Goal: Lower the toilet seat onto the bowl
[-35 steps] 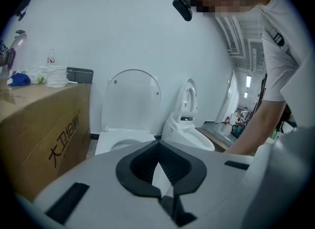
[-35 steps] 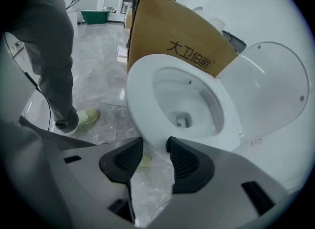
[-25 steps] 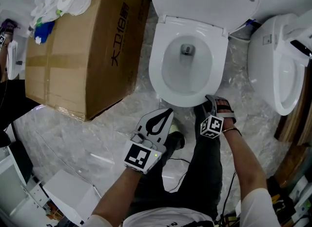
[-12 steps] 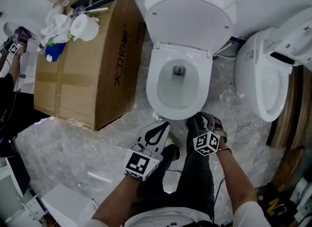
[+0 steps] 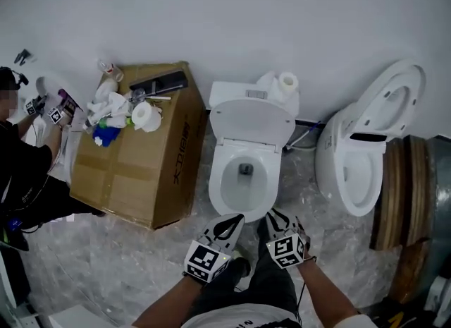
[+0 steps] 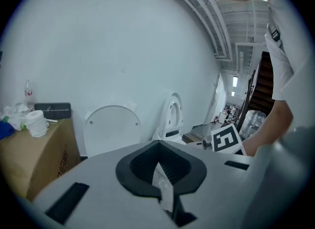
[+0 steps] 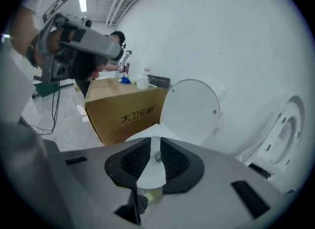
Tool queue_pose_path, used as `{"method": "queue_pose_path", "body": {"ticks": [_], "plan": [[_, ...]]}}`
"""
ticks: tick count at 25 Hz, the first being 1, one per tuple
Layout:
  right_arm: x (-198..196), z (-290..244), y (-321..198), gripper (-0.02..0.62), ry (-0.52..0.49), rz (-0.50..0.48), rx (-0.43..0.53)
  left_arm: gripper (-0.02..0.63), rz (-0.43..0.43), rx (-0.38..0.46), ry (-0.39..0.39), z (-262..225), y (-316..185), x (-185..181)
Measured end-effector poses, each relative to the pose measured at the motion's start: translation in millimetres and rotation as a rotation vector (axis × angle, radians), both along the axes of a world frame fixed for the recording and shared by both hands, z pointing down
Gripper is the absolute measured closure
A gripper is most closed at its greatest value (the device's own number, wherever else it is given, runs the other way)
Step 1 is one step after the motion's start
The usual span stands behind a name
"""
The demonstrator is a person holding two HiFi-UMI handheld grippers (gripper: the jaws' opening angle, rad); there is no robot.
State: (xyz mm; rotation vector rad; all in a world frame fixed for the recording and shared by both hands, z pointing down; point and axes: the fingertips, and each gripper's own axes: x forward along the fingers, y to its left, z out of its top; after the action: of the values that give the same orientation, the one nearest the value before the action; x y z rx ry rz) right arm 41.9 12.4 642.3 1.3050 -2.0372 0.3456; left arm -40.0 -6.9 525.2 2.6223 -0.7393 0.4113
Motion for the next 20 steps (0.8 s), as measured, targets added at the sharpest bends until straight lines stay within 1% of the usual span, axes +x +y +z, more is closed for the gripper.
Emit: {"method": "queue_pose_path", "body": {"ticks": [3,5,7,10,13,16,20], "plan": [[0,-51,-13,0.530,-0.053,0.039,0.053,0.597,0.005,0.003,0.027,-31,-4,11],[1,-81,-19,0.531,-0.095,0.070,0.078,0.597,0.001,-0.008,0.033,-46,-5,17],[2,-113,-29,0.532,-0.146,0.094,0.106,0.597,-0.004,0.000,0.034,-61,-11,24],[6,-156,-43,0.535,-0.193,0.106,0.151,0.597,-0.016,0.026,0.051,-89,-20,29],[13,-188,-51,0.538,-0.242,0.131,0.164,0.597,-0.038,0.040,0.069,-118,-29,30],[16,-226,-60,0.548,-0.292,0.141,0.196,0.597,-0.068,0.057,0.087,-147,-42,31],[17,-277,-71,0.561,-0.312,0.139,0.258,0.597,-0.086,0.091,0.128,-192,-55,35]]}}
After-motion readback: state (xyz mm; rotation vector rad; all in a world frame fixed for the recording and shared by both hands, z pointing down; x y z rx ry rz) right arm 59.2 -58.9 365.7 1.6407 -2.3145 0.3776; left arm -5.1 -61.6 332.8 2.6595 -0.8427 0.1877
